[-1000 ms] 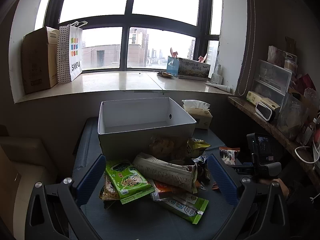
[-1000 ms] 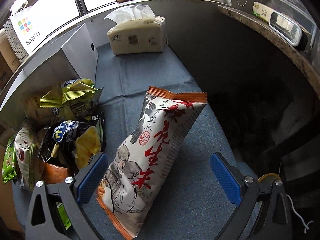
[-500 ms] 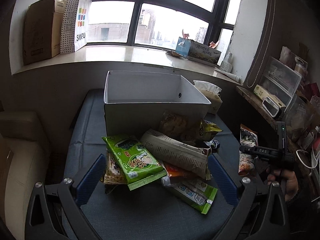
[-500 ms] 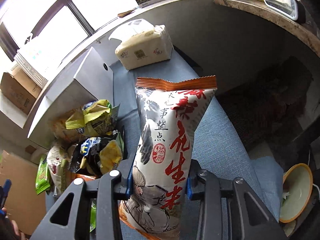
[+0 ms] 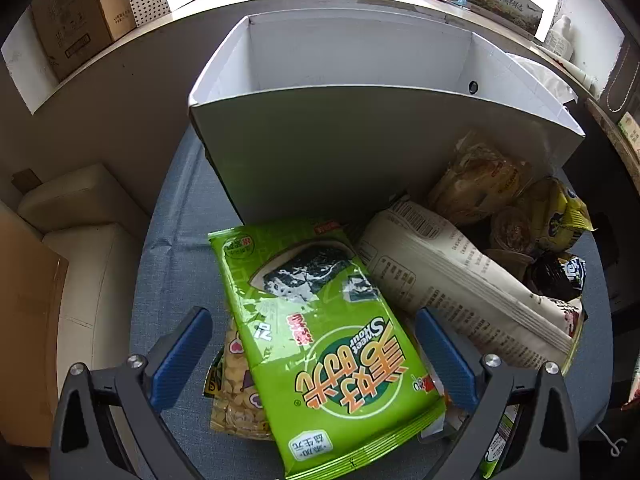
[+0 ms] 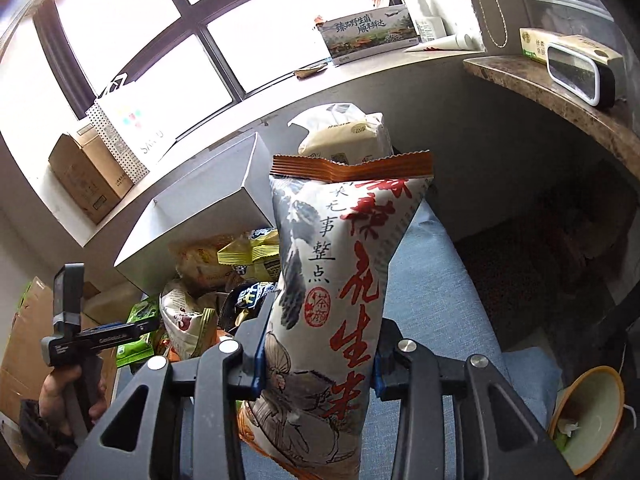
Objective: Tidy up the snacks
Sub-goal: 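Grasp the white peanut bag with the right gripper while the left grasps the green seaweed bag, then lift both bags and drop them into the white box, opening both grippers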
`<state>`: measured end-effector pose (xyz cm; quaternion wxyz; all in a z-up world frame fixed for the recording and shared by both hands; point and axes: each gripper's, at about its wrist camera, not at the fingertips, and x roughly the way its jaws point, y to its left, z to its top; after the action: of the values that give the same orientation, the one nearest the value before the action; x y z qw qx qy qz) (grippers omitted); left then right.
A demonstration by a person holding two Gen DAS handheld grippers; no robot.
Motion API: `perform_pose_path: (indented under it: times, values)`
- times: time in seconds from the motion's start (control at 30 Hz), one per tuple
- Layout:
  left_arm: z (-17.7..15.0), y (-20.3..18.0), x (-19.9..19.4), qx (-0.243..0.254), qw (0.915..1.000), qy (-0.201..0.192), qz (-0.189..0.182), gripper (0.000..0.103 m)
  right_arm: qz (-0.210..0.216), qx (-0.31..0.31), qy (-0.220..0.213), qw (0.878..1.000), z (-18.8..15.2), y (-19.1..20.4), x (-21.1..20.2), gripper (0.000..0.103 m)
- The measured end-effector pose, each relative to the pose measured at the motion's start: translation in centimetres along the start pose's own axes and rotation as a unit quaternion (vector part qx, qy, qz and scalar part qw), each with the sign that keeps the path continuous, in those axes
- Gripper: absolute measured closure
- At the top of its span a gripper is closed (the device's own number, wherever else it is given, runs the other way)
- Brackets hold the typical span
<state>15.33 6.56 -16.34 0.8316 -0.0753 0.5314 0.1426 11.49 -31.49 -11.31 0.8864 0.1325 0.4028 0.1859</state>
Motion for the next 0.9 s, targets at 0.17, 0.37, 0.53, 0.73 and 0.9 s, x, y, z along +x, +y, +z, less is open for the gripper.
perform_pose_path:
  times: [0.17,0.37,0.53,0.73,0.9]
  values:
    - [-0.7,0.4,1.0,-0.008,1.0000,0.003,-0.001,0.017,-0.004,-0.003,0.006,1.000,0.3,0.1,0.9,0.062]
    - [-3.0,2.9,-1.6,-0.036,0.9971,-0.048,-0.046,0.028,0.000,-0.008,0.012,1.000,0.4,0.4,1.1,0.062]
    - [-5.0,4.3,-6.6,-0.051,0.9837,-0.143,-0.097,0.028,0.016,-0.026,0.004,1.000,0.3,1.8,1.1,0.062]
    - [-2.4,4.0,-11.5,-0.024,0.9702,-0.208,-0.122,0.028,0.047,-0.071,-0.003,0.996,1.0,5.1,1.8,0.062]
    - [-1.2,3.3,-9.4,-0.004,0.9814,-0.168,-0.092,0.027,0.056,-0.081,0.008,0.995,0.9,6.4,3.0,0.062]
